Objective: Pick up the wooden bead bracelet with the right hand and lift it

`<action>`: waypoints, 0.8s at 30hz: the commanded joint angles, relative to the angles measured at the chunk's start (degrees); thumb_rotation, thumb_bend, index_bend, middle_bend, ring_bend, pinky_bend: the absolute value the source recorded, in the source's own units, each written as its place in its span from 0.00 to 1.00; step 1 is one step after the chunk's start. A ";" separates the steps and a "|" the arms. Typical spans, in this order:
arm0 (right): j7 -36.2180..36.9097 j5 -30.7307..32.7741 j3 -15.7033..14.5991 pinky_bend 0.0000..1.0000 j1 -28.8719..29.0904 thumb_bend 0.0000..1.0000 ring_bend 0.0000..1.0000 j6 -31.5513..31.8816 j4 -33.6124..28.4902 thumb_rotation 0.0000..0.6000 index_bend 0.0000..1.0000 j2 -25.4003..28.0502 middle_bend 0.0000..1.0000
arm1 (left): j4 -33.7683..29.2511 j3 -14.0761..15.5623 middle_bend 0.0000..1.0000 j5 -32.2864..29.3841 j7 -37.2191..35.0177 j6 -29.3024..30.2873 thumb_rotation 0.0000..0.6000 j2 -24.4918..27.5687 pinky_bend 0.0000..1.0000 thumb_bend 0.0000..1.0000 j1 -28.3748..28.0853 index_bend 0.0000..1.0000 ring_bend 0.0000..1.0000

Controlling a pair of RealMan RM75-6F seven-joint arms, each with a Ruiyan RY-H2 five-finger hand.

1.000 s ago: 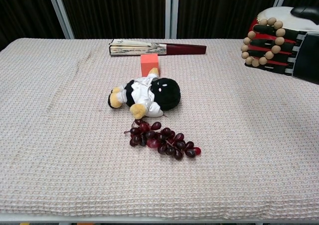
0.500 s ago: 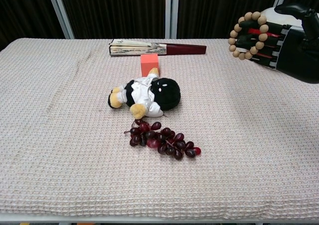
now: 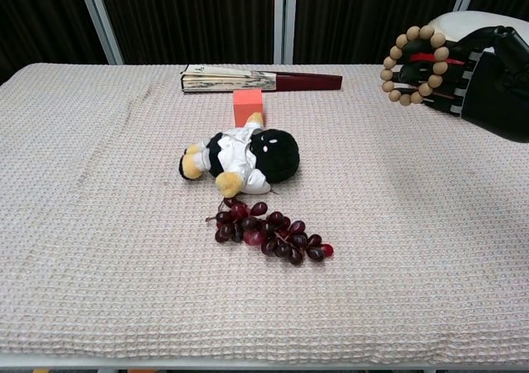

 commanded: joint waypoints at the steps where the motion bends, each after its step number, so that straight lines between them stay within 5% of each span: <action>1: 0.06 0.05 -0.15 0.00 -0.13 0.75 0.12 0.17 0.22 0.30 0.39 -0.09 0.47 | -0.01 -0.02 0.15 0.02 -0.02 0.05 1.00 -0.01 0.02 0.00 0.00 0.14 0.01; 11: 0.62 -0.66 -0.87 0.00 -0.96 0.70 0.13 2.42 2.20 0.24 0.42 -0.47 0.48 | -0.06 -0.07 0.15 -0.01 0.06 -0.15 1.00 -0.02 0.02 0.00 -0.16 0.14 0.01; 16: 0.40 -0.75 -1.24 0.00 -1.16 0.48 0.13 2.71 2.63 0.22 0.46 -0.41 0.49 | -0.10 -0.09 0.15 -0.24 0.23 -0.47 1.00 -0.04 0.02 0.00 -0.28 0.14 0.01; 24: 1.19 -0.53 -1.37 0.00 -1.51 0.40 0.13 3.35 2.41 0.22 0.54 -0.07 0.50 | -0.18 -0.10 0.15 -0.28 0.35 -0.51 1.00 -0.04 0.02 0.00 -0.35 0.14 0.01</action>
